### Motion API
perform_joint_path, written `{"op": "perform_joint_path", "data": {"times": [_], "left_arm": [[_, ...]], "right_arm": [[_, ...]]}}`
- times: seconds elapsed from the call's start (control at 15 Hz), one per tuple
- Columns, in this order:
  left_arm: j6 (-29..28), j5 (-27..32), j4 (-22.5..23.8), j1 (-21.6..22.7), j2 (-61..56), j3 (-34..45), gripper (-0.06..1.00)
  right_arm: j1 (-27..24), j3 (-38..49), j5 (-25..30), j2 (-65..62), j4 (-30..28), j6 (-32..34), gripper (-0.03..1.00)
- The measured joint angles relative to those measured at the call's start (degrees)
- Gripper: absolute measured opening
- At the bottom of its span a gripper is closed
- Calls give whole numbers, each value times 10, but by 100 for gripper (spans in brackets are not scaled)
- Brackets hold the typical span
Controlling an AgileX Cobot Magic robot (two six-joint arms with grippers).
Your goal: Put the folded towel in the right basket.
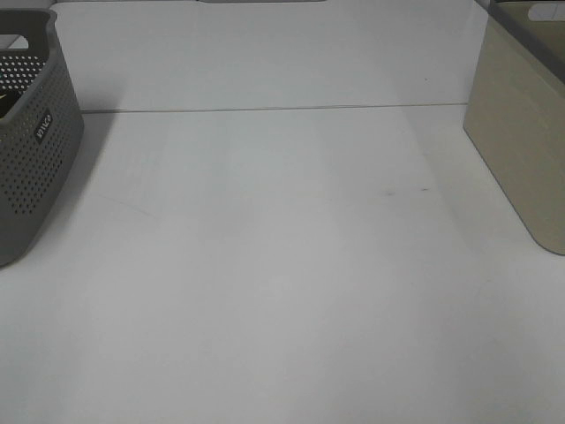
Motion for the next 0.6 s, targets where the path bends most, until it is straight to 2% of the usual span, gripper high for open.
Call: {"op": "perform_joint_path", "data": {"times": [0.2, 0.4, 0.6], "left_arm": [[0, 0, 0, 0, 0, 0, 99], [0, 0, 0, 0, 0, 0, 99], [0, 0, 0, 0, 0, 0, 99]], "right_arm": [[37, 0, 0, -38, 2, -2, 78], [111, 0, 12, -78, 4, -6, 78], [179, 0, 51, -103, -2, -6, 78]]}}
